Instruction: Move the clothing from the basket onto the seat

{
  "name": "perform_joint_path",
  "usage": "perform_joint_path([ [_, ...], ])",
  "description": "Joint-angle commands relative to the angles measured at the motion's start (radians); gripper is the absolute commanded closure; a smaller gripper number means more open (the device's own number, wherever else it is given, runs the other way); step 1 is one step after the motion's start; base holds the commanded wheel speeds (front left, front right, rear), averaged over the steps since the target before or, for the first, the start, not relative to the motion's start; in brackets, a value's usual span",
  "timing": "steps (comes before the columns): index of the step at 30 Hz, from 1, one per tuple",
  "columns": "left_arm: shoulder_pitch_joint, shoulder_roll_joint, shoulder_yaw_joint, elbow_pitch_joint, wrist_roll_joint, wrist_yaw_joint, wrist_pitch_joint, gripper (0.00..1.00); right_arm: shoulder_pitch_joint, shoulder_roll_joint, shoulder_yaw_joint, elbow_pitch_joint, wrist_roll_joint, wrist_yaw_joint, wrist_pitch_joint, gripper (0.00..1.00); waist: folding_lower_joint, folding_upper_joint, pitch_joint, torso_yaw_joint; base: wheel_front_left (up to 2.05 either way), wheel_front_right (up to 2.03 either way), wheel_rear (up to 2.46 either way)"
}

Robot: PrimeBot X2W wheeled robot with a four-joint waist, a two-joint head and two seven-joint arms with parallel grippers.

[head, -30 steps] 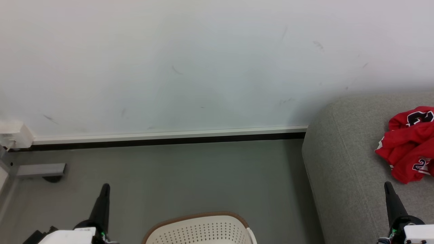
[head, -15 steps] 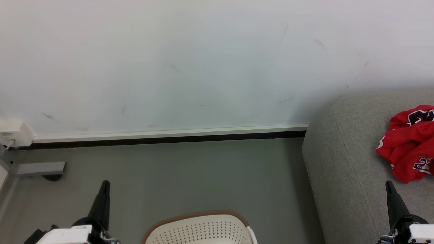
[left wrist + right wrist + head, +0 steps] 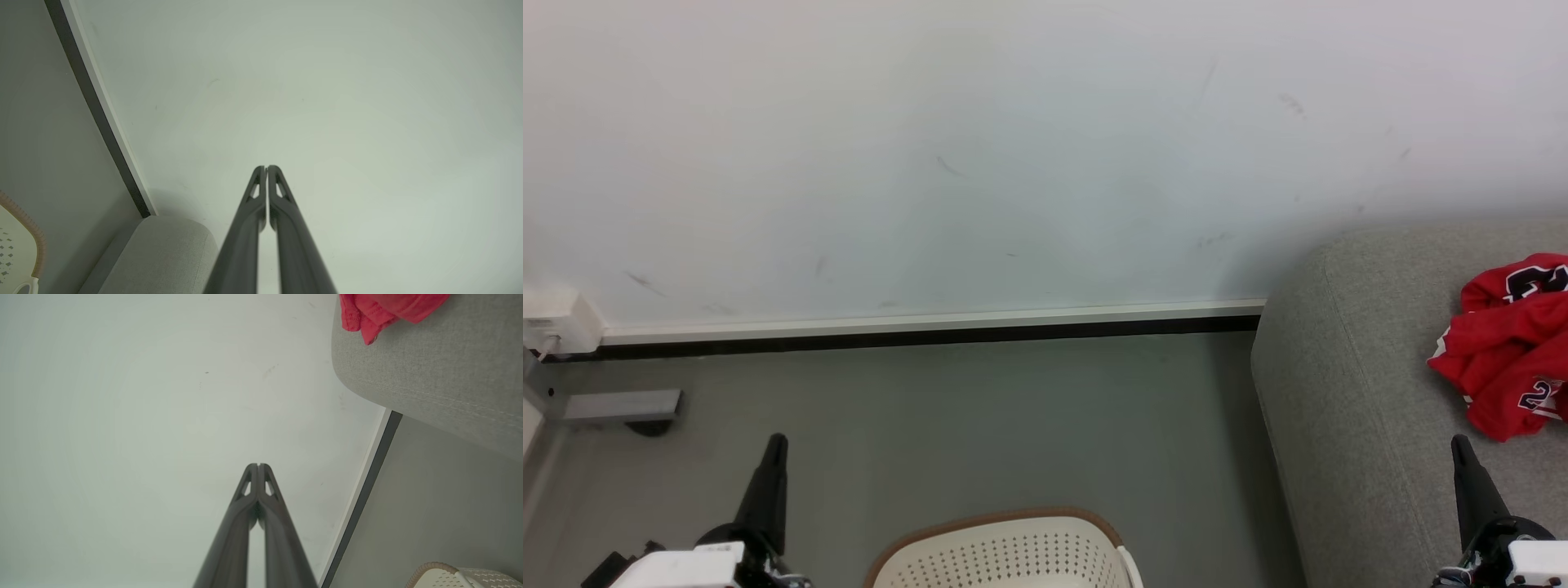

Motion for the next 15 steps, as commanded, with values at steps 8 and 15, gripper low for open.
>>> perform_joint_path([
  [8, -0.008, 0.002, 0.003, -0.004, -0.014, -0.005, 0.004, 1.0, -0.012, 0.002, -0.005, -0.005, 0.001, -0.002, 0.003, 1.0, 0.0, 0.0, 0.0, 0.0, 0.0, 0.0, 0.0],
  [15, -0.008, 0.002, 0.003, -0.004, -0.014, -0.005, 0.004, 1.0, -0.012, 0.002, -0.005, -0.005, 0.001, -0.002, 0.003, 1.0, 0.0, 0.0, 0.0, 0.0, 0.0, 0.0, 0.0],
])
